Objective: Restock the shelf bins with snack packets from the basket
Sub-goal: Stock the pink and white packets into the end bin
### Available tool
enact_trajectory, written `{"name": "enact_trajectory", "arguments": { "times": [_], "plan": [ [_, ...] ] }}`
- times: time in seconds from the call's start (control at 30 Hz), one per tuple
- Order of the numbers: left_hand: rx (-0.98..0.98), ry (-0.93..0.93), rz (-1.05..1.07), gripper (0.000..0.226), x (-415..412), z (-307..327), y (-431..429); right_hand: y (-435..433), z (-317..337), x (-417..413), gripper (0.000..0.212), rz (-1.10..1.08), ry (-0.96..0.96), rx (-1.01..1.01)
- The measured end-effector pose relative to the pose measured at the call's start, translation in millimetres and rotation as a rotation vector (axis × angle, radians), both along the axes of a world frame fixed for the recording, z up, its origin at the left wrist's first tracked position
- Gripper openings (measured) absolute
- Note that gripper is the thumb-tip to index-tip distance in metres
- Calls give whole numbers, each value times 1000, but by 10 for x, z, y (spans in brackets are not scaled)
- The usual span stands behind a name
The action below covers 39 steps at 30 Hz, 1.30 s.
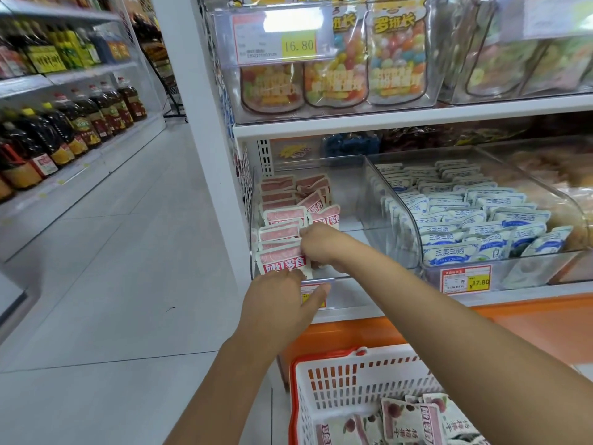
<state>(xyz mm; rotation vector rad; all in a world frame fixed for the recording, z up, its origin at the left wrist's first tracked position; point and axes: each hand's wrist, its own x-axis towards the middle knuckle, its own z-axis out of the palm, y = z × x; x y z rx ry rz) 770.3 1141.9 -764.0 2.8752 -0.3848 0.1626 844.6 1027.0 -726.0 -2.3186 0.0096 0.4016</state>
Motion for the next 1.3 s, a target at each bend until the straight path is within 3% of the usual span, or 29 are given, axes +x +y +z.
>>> {"name": "enact_trajectory", "arguments": {
  "times": [0.17, 0.3, 0.43, 0.5, 0.57, 0.67, 0.77, 0.83, 0.93, 1.07, 1.2, 1.3],
  "plan": [
    [-14, -23, 43, 60, 10, -11, -59, -84, -25, -45, 39, 72, -29, -110],
    [-68, -88, 23, 53, -26, -52, -32, -259, 58, -348, 41, -19, -321, 5],
    [-270, -321, -124, 39, -255, -49, 5, -560, 11, -830, 14, -37, -636, 168],
    [-330, -413, -258, 36, -420, -92, -8, -763, -156, -1096, 27, -37, -673, 152],
    [-296, -312, -339, 37, -573, -219, -47, -945, -423, -1331, 33, -33, -604, 113],
    [-51, 63, -387, 31, -749, -573, -119, -1189, -1078, -1507, 34, 37, -328, -89],
    [124, 312, -375, 25, -863, -933, -126, -1432, -1845, -1633, 21, 125, -2, -347],
    [181, 425, -345, 25, -896, -1131, -77, -1574, -2271, -1797, 15, 159, 180, -415],
    [283, 569, -305, 27, -926, -1348, 29, -1734, -2711, -2139, 38, 241, 421, -363],
    [303, 612, -277, 30, -914, -1475, 87, -1787, -3124, -2510, 66, 367, 503, -427],
    [320, 628, -280, 26, -901, -1484, 66, -1824, -3445, -2562, 58, 448, 420, -650],
    [291, 645, -259, 32, -891, -1484, 73, -1840, -3491, -2515, 67, 526, 394, -790]
  ]
}}
